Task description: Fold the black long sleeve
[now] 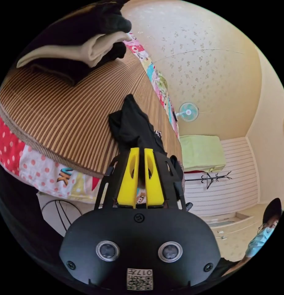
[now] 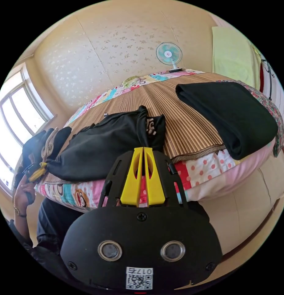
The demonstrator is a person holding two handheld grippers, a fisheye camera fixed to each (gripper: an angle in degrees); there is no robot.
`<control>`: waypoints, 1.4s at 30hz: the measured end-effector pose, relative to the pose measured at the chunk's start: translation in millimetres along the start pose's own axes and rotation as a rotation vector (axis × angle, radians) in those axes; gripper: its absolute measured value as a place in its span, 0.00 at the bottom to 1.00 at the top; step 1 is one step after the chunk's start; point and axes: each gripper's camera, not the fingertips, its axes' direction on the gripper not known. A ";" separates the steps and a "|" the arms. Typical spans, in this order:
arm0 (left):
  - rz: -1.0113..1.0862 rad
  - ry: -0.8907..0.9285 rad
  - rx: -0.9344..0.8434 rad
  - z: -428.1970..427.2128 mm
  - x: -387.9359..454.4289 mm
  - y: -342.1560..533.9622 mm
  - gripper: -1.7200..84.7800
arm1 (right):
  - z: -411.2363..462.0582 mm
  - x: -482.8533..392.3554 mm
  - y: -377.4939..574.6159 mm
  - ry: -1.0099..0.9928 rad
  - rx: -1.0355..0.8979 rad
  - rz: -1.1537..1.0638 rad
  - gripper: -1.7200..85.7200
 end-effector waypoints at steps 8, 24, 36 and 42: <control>0.641 0.079 -0.270 179.6 185.7 69.7 0.06 | -71.0 89.2 3.9 -0.211 0.186 0.281 0.02; 0.532 -0.235 -0.223 171.1 85.5 123.6 0.14 | -150.5 178.1 -31.2 -0.335 0.236 0.385 0.04; 0.157 0.191 -0.515 192.9 -4.2 111.7 0.07 | -206.6 231.7 -51.7 -0.574 0.001 0.542 0.15; 0.260 0.319 -0.589 158.3 29.0 168.5 0.07 | -218.9 240.1 -12.0 -0.874 -0.122 0.796 0.23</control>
